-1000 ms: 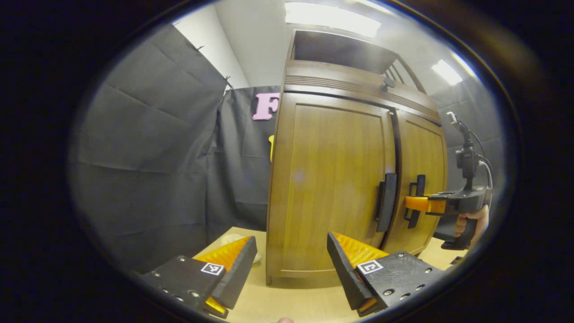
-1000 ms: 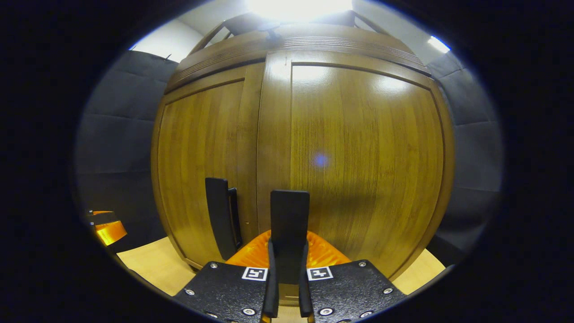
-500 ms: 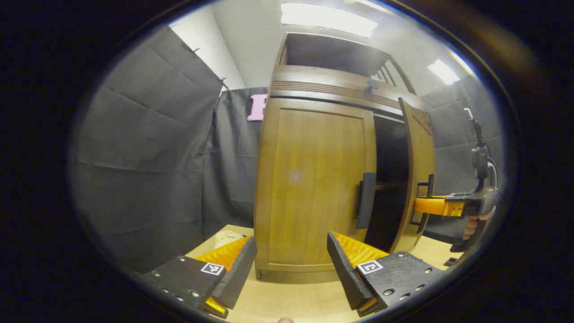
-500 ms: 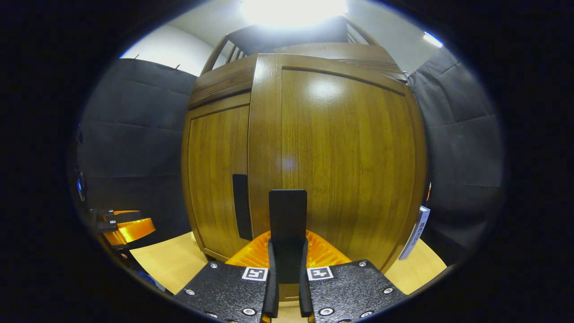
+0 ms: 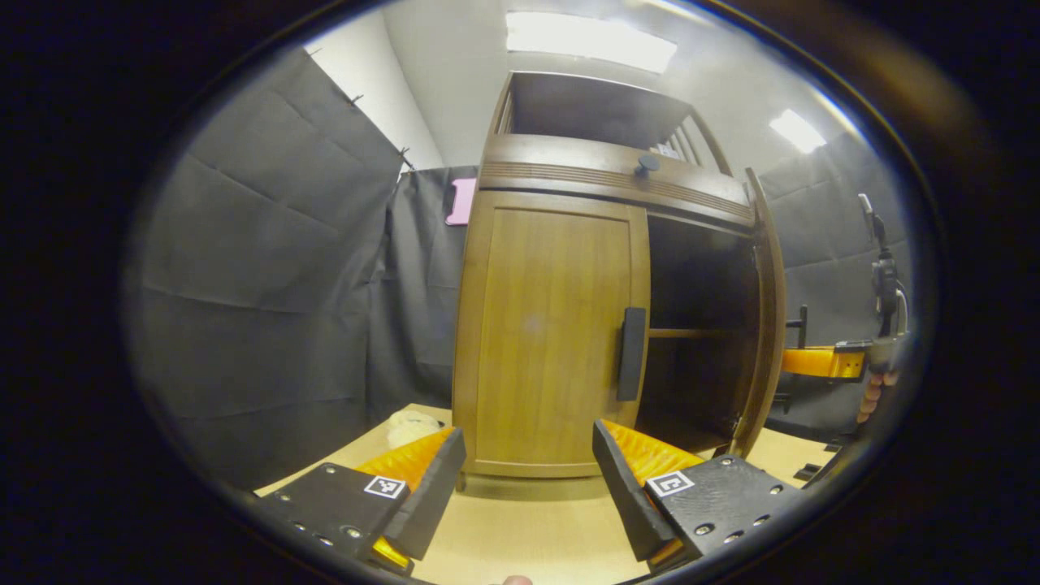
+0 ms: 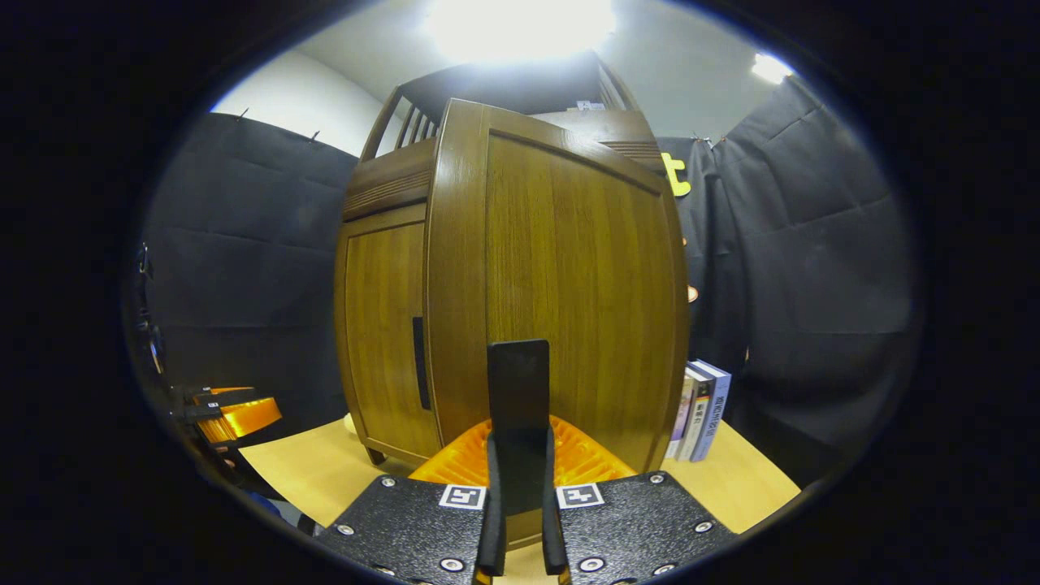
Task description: Open the right door of the double-door shoe cabinet with the right hand, and open the left door with the left hand.
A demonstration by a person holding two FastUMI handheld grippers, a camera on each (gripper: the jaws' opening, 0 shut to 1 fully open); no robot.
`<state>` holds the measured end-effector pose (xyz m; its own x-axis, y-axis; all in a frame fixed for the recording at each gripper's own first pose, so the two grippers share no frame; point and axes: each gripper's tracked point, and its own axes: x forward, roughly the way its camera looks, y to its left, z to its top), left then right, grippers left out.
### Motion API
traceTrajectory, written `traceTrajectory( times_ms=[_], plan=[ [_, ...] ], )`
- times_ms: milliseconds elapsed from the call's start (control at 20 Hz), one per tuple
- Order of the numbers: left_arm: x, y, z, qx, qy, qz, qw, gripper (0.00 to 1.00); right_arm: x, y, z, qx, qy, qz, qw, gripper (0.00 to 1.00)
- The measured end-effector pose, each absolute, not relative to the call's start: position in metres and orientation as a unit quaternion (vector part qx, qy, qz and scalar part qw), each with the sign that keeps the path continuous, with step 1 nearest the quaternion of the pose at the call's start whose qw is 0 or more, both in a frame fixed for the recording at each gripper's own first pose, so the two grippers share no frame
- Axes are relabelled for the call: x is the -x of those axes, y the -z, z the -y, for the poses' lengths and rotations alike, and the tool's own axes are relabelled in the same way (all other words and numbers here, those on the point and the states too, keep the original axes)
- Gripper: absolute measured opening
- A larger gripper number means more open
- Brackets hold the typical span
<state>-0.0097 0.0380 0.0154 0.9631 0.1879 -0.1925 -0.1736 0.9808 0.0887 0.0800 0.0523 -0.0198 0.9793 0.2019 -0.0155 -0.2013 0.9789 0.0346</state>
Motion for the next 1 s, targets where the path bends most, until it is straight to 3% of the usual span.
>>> traceTrajectory(
  times_ms=[50, 100, 150, 250, 400, 450, 500, 600, 1000],
  plan=[
    [0.011, -0.018, -0.034, -0.035, -0.090, -0.095, 0.991, 0.97, -0.075, 0.019, -0.049, -0.016, -0.095, -0.006, 0.995, 0.18],
    [0.008, -0.020, -0.035, -0.036, -0.087, -0.090, 0.991, 0.84, -0.069, 0.021, -0.043, -0.017, -0.087, -0.001, 0.996, 0.17],
    [0.006, -0.023, -0.033, -0.039, -0.082, -0.086, 0.992, 0.84, -0.067, 0.021, -0.039, -0.019, -0.078, 0.005, 0.997, 0.18],
    [0.002, -0.027, -0.033, -0.050, -0.078, -0.083, 0.992, 0.97, -0.059, 0.022, -0.023, -0.018, -0.061, 0.006, 0.998, 0.18],
    [0.003, -0.028, -0.033, -0.055, -0.071, -0.079, 0.993, 0.84, -0.041, 0.022, 0.008, -0.018, -0.033, 0.012, 0.999, 0.16],
    [0.008, -0.026, -0.031, -0.051, -0.073, -0.077, 0.993, 0.97, -0.038, 0.021, 0.019, -0.016, -0.021, 0.020, 0.999, 0.16],
    [0.009, -0.026, -0.031, -0.045, -0.075, -0.074, 0.993, 0.91, -0.036, 0.020, 0.030, -0.013, -0.009, 0.025, 1.000, 0.17],
    [0.012, -0.022, -0.021, -0.029, -0.061, -0.077, 0.995, 0.88, -0.032, 0.023, 0.050, 0.000, 0.009, 0.028, 1.000, 0.16],
    [0.016, -0.020, -0.017, -0.018, -0.057, -0.093, 0.994, 0.96, -0.020, 0.029, 0.111, -0.001, 0.026, 0.027, 0.999, 0.09]
  ],
)
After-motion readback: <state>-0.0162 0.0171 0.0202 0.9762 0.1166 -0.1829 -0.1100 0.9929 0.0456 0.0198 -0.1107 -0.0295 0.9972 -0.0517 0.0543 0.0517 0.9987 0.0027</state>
